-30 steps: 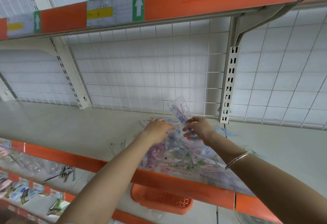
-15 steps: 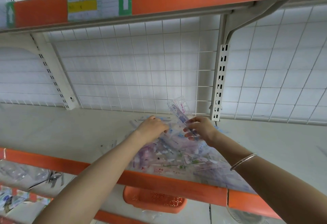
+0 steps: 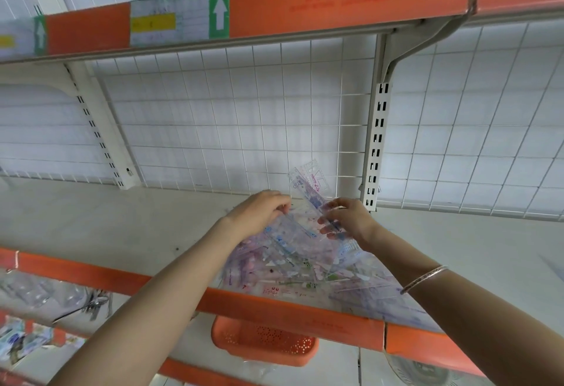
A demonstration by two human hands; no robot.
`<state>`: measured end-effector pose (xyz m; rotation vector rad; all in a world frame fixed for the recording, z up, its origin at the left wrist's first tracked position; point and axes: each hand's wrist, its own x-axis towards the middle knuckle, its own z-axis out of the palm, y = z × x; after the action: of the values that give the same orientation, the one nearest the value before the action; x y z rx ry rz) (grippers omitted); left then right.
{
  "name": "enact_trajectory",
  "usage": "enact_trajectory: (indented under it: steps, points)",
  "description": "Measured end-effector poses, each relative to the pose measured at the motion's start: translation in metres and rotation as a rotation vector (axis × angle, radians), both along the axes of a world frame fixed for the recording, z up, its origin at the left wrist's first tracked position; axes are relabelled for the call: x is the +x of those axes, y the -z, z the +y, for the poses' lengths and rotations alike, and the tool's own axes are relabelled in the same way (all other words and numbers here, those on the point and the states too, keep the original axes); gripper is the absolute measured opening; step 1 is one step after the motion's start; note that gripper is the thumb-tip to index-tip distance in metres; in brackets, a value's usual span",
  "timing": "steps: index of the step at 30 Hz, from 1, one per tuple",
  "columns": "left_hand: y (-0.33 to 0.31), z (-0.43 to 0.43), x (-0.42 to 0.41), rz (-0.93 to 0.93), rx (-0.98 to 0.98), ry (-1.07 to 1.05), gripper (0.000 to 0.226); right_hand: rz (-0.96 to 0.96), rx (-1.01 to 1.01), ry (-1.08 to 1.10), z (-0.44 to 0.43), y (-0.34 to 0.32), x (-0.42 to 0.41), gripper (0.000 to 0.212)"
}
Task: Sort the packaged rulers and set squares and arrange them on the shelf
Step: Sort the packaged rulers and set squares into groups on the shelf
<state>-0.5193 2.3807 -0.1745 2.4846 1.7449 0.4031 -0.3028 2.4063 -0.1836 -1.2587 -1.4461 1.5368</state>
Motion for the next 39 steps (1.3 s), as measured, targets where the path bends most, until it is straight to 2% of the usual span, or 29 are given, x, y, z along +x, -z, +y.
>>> enact_trajectory:
  steps: [4,9,15,21,25,30,39]
  points:
    - [-0.010,0.001,0.021,-0.058,0.033,0.060,0.004,-0.030,0.006,-0.016,-0.004,-0.001,0.003,0.018]
    - [-0.013,0.007,0.044,-0.056,0.064,0.069,0.004,-0.053,0.060,-0.073,-0.012,0.000,0.006,0.013]
    - [-0.011,0.008,0.054,-0.116,0.091,0.047,0.006,-0.074,0.080,-0.099,-0.014,0.003,0.015,0.025]
    - [-0.006,0.002,0.062,-0.185,0.239,-0.016,0.021,-0.080,0.086,-0.068,-0.011,0.004,0.018,0.028]
    - [-0.005,-0.002,0.065,-0.128,0.302,-0.015,0.019,-0.090,0.099,-0.009,-0.010,0.004,0.026,0.026]
    - [-0.004,0.002,0.084,-0.054,0.283,0.008,0.017,-0.115,0.109,0.119,-0.009,0.007,0.054,0.024]
    - [0.015,0.017,0.197,0.031,0.198,0.108,0.027,-0.165,0.123,0.374,-0.023,0.012,0.184,0.018]
